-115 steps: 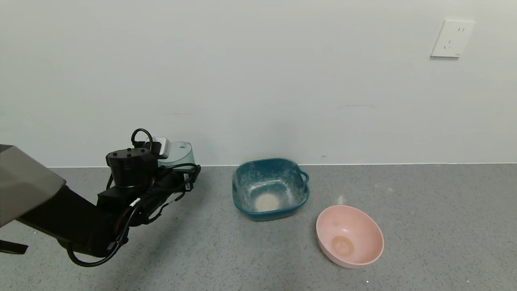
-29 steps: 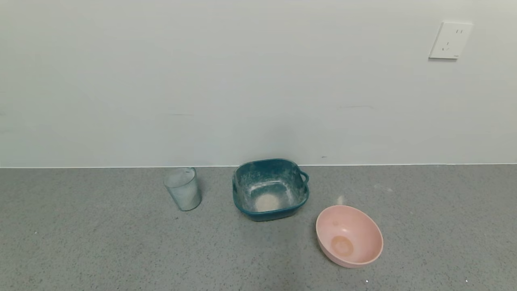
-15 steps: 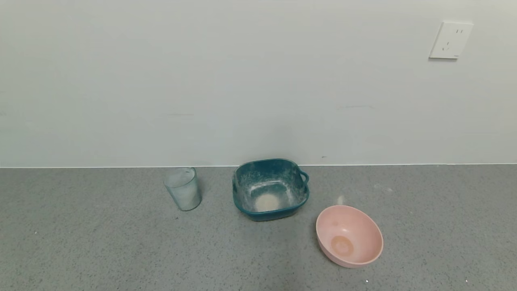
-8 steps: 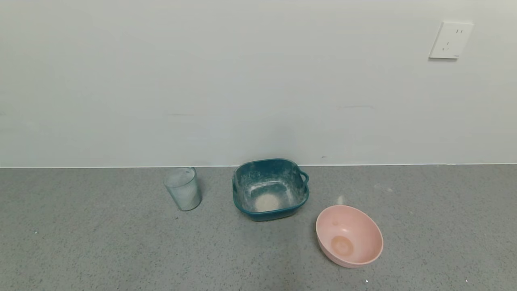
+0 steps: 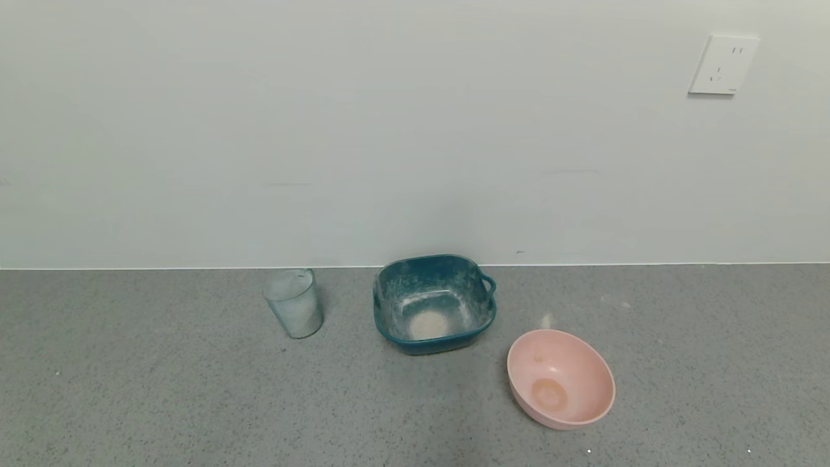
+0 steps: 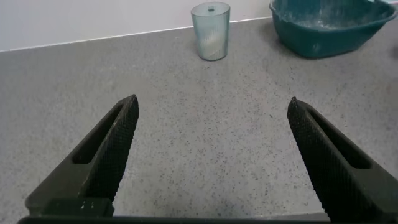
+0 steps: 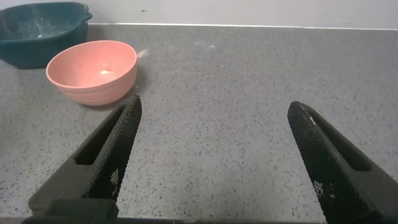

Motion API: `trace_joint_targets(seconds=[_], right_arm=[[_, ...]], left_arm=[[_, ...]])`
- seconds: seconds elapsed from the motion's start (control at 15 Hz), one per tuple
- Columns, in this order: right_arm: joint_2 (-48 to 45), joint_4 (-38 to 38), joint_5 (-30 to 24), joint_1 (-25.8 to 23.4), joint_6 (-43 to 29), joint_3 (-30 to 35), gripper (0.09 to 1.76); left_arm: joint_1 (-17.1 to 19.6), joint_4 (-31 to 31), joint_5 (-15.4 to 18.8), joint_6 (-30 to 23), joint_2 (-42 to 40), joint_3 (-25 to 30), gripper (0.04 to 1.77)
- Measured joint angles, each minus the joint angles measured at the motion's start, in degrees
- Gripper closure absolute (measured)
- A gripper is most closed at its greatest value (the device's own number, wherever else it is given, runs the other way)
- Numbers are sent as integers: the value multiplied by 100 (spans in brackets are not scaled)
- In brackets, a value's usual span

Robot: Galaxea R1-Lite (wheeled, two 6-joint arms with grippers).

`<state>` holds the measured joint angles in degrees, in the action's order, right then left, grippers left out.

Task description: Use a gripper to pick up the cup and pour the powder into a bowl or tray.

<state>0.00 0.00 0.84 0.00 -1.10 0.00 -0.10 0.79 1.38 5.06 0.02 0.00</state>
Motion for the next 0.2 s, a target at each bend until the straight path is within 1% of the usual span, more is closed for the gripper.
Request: trace_joint_targets(seconds=[0.2], right_arm=[[0,0,0,0,-2,0,14]], left_arm=[[0,0,-4,-88,0,0,9]])
